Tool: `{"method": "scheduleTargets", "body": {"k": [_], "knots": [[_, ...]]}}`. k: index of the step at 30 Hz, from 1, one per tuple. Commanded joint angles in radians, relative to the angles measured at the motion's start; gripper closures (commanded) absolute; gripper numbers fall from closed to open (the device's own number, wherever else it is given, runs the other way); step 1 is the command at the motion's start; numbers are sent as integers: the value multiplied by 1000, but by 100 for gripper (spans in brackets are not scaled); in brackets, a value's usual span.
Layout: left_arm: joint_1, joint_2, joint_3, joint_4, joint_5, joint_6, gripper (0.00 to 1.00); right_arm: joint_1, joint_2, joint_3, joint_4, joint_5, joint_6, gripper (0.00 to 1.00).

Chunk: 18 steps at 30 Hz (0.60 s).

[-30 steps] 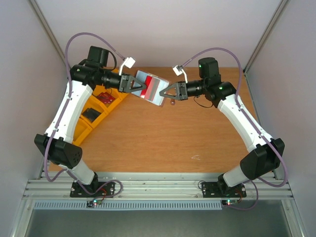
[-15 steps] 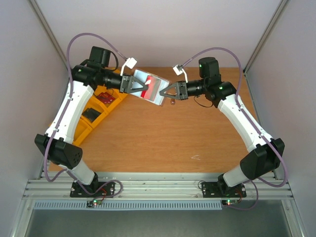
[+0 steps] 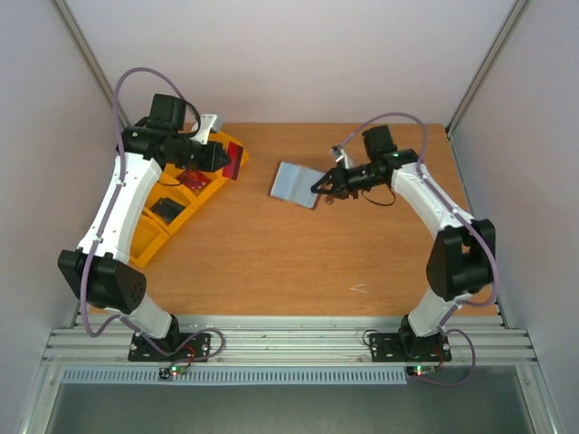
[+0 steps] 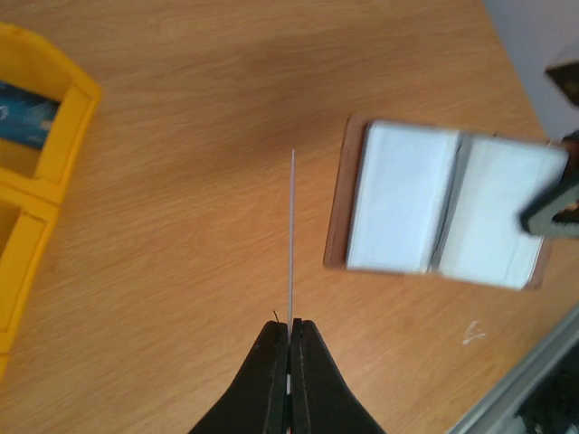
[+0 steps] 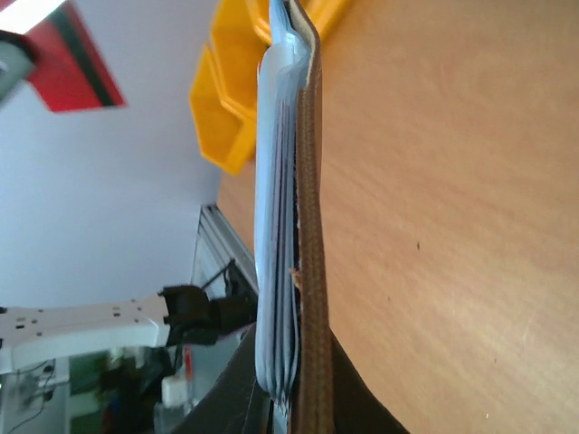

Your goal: Take the credit cards out of the card holder

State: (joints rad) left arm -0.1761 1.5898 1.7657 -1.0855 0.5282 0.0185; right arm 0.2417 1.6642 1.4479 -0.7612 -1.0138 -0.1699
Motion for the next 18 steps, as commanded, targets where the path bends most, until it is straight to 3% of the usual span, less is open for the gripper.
{"method": "scheduleTargets", "body": {"k": [1,4,9,11,13,18], "knots": [[2,-26,-18,51,-125,-68,100,60,108,-6,-149,-64,-118,99],[3,-31,-40,64,-167,-99,100,89,189,17,-219,-62,-163,99],[2,-44,-76,78,-204,-137,100,94,291,47,-297,65,-186,96],[3,-51,-89,82,-204,-150,100,93,322,63,-337,168,-182,87],[3,-57,-93,83,-210,-156,100,82,339,76,-362,282,-151,69],[3,-65,-94,78,-182,-146,100,-1,271,87,-357,531,-54,50]]}}
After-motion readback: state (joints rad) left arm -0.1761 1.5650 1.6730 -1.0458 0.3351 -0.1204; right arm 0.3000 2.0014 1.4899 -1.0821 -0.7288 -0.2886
